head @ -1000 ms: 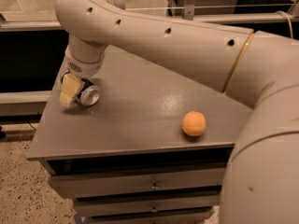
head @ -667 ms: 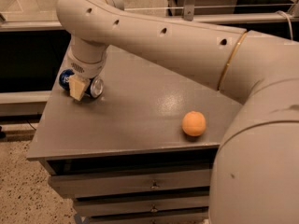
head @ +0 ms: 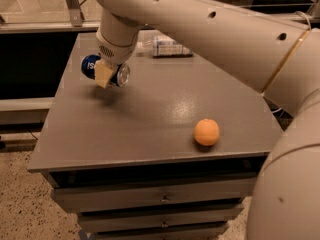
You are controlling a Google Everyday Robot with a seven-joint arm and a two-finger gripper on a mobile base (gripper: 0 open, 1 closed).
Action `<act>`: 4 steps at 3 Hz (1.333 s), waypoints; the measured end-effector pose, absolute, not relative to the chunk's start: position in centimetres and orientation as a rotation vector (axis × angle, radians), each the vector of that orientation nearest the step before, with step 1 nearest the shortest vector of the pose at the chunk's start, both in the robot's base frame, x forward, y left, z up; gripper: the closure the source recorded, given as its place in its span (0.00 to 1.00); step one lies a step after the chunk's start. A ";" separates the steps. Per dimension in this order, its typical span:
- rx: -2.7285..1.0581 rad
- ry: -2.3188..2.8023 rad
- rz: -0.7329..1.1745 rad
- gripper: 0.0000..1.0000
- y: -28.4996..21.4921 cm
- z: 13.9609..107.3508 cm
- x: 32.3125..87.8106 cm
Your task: Move pepsi can near orange
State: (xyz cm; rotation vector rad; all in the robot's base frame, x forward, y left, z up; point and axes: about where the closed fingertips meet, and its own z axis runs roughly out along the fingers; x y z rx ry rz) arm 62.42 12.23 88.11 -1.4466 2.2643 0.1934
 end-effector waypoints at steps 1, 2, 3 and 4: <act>-1.412 2.306 0.193 1.00 5.8 89.2 63.0; -1.346 2.410 0.206 1.00 -2.3 88.9 63.1; -1.296 2.488 0.205 1.00 -6.5 88.0 62.9; -1.188 2.626 0.193 1.00 -11.1 86.1 61.8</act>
Offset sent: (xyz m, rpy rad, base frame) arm 0.0089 -0.2042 0.0146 -0.0169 0.1210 -0.1496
